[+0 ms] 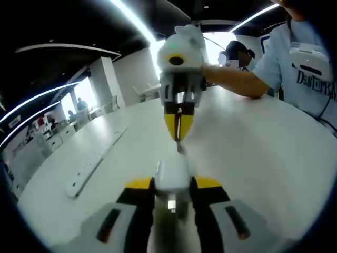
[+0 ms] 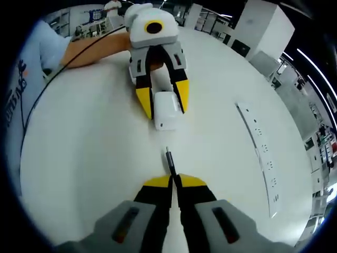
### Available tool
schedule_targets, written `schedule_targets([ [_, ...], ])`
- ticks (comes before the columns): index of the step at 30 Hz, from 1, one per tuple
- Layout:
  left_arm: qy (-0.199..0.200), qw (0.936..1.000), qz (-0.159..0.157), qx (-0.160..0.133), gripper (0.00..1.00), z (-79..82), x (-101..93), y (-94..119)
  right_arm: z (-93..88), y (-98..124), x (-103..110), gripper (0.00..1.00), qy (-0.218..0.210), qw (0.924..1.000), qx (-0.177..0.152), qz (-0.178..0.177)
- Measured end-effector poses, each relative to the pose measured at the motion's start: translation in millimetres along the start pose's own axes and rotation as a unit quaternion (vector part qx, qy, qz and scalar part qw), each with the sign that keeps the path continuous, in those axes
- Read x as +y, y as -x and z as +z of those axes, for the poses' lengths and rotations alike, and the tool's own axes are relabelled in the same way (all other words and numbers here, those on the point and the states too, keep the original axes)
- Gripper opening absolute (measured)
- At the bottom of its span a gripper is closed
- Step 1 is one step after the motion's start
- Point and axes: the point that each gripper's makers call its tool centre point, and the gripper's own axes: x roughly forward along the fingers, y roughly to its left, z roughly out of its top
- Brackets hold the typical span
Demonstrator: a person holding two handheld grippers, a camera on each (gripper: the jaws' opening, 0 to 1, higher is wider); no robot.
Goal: Plug the desk Type‑C cable into the charger adapter.
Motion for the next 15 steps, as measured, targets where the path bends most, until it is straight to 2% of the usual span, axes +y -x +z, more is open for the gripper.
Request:
schedule_targets([
  [15,-0.002,1.0,-0.001,0.004,0.29,0.9,-1.5,-2.5,6.6,-3.7,3.3,0.06,-0.004,1.0,-0.004,0.002],
])
